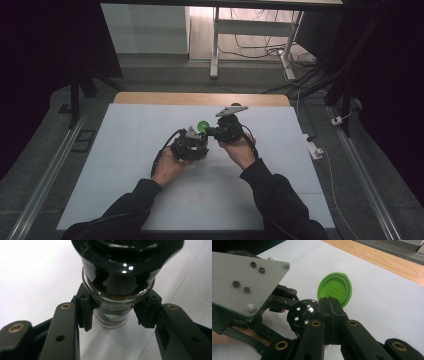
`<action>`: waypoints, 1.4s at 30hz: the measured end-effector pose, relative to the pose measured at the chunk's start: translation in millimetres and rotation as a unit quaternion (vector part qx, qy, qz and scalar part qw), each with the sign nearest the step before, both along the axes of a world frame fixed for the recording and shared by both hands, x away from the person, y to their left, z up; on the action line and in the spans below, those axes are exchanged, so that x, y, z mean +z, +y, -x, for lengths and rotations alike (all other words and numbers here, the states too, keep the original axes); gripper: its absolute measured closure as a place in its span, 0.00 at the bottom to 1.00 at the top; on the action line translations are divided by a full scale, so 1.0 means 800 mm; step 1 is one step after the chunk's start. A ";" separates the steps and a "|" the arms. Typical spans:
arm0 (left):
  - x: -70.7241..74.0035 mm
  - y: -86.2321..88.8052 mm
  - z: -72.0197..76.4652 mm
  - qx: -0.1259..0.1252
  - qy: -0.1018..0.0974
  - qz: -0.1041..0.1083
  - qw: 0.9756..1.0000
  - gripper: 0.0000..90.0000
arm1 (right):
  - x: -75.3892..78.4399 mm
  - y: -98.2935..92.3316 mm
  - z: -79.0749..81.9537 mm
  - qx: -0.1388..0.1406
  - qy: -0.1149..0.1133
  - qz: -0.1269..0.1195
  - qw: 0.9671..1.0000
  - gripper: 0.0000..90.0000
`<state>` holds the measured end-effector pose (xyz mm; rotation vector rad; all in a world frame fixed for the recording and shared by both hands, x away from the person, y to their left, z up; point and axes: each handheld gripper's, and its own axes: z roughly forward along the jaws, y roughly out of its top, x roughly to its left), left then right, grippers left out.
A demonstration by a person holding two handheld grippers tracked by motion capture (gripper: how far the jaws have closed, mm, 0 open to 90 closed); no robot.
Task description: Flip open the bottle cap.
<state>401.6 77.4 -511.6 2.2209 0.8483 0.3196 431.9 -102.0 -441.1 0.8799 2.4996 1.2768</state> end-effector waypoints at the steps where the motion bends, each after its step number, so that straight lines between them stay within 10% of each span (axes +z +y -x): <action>1: 0.000 0.000 0.000 -0.001 0.000 0.000 1.000 0.59 | 0.000 0.000 0.000 0.000 0.000 0.001 1.000 0.99; 26: 0.027 0.017 0.012 -0.009 0.016 0.026 0.999 0.38 | 0.013 -0.006 0.022 0.008 -0.006 -0.001 1.000 0.70; 42: 0.037 0.044 0.033 -0.025 0.092 0.047 0.994 0.16 | 0.010 -0.014 0.046 0.014 0.012 -0.012 1.000 0.40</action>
